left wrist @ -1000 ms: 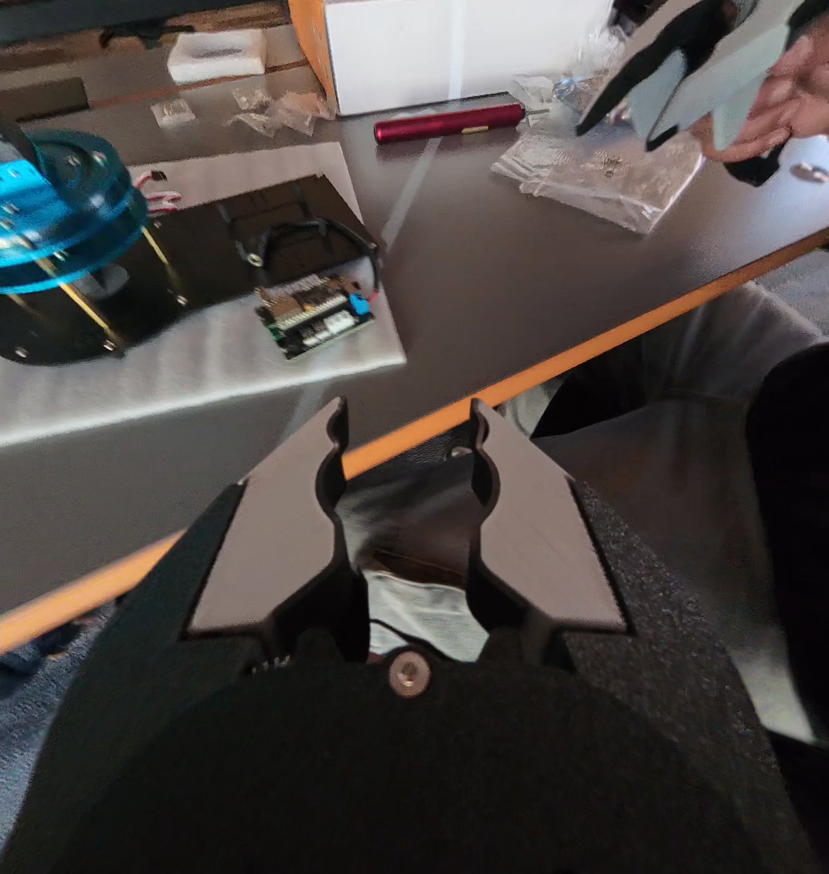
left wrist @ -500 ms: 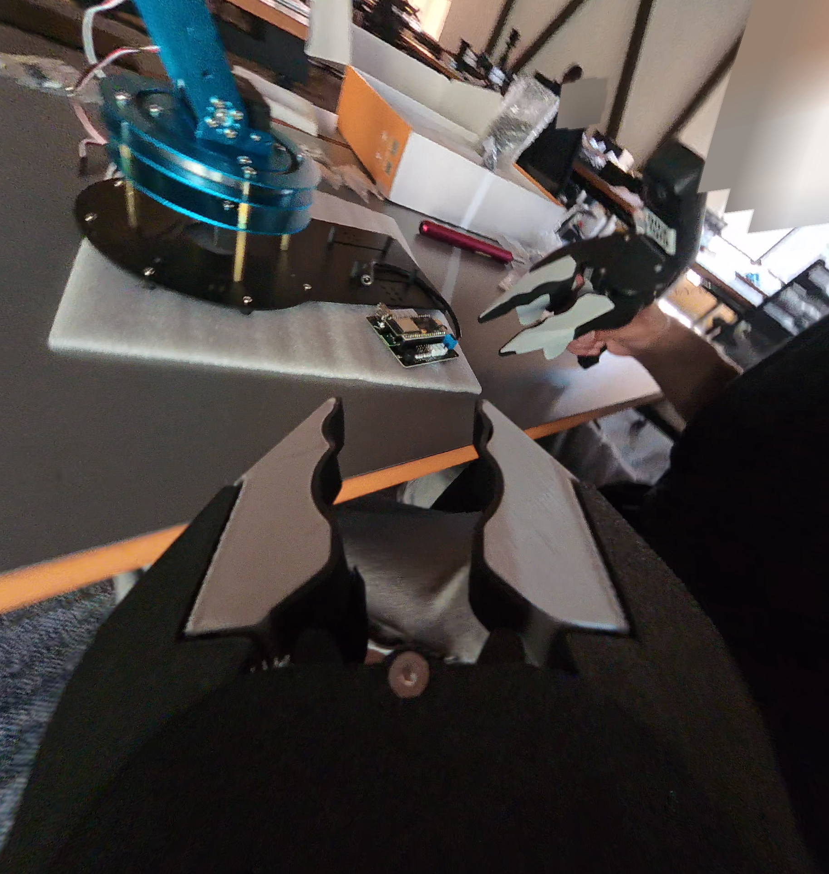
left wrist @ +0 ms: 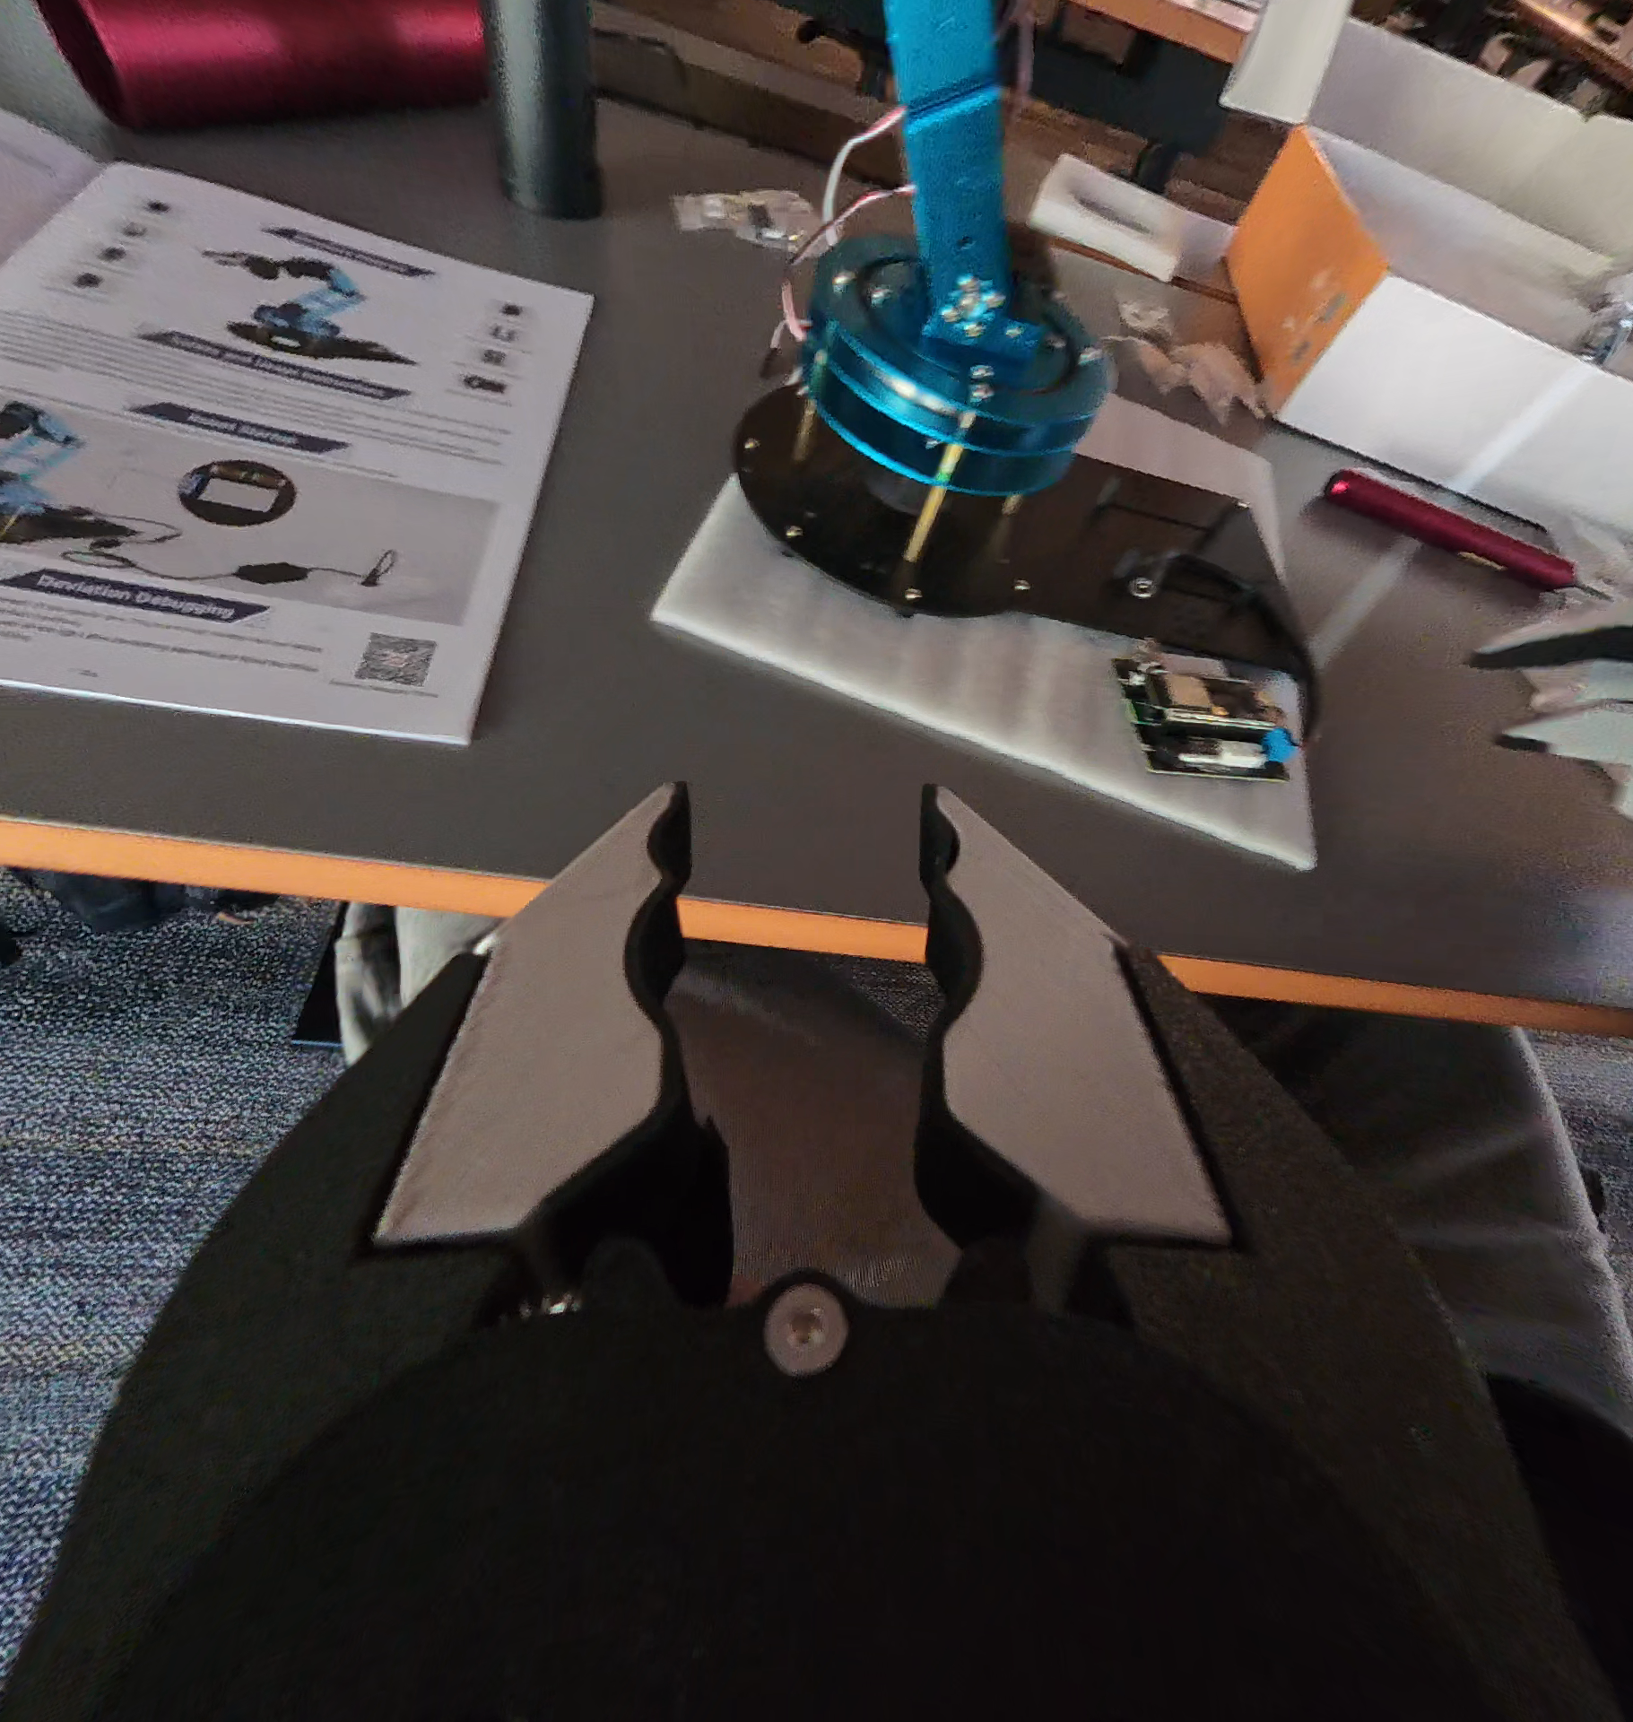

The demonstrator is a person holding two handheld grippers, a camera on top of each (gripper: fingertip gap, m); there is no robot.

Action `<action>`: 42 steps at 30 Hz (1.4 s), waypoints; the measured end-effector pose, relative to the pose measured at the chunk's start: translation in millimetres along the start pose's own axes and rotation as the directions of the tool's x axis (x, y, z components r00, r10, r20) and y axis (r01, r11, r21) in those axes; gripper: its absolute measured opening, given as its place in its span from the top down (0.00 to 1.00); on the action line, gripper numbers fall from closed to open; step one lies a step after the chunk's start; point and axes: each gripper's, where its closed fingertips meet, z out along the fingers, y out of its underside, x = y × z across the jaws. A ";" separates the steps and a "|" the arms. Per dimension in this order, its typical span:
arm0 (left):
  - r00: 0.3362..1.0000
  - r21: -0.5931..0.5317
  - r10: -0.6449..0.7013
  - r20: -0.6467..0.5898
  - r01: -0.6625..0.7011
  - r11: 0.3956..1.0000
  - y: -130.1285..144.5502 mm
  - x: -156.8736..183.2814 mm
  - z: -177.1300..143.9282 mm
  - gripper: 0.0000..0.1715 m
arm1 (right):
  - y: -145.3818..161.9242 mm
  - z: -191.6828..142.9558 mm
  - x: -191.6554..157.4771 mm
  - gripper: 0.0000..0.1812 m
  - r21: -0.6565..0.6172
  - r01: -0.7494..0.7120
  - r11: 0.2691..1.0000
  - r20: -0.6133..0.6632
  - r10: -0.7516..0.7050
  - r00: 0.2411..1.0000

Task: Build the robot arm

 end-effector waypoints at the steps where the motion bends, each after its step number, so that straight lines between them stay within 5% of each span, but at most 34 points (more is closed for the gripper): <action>1: 1.000 -0.001 -0.009 0.008 0.009 1.000 1.9 -9.2 5.7 0.72 | -0.1 -1.1 -3.6 0.81 0.001 -0.024 1.000 -0.004 0.024 1.000; 5: 1.000 0.028 0.027 0.009 -0.027 0.999 4.8 -54.6 18.7 0.71 | 1.0 -3.3 10.9 0.83 -0.028 -0.072 0.997 -0.164 0.067 0.984; 12: 0.950 0.011 0.305 0.067 -0.306 0.952 -3.7 -159.6 11.9 0.71 | -38.7 22.5 38.6 0.85 0.102 -0.158 0.982 -0.406 0.186 0.895; 17: 0.973 0.057 0.231 0.028 -0.232 0.971 -15.0 -219.8 7.2 0.71 | -41.3 12.6 65.8 0.86 0.215 -0.196 0.957 -0.586 0.287 0.758; 28: 0.997 0.091 0.066 0.045 -0.070 0.993 -2.1 -291.8 7.1 0.71 | -24.4 -17.0 25.9 0.85 0.458 -0.320 0.829 -0.515 0.541 0.665; 35: 0.996 0.178 0.024 0.091 -0.040 0.983 3.3 -335.0 3.1 0.71 | -19.4 4.7 -5.3 0.85 0.441 -0.326 0.836 -0.507 0.532 0.678; 42: 0.994 0.141 0.044 0.104 -0.059 0.988 10.8 -353.6 5.1 0.71 | -8.7 25.6 -4.8 0.85 0.385 -0.342 0.857 -0.533 0.509 0.675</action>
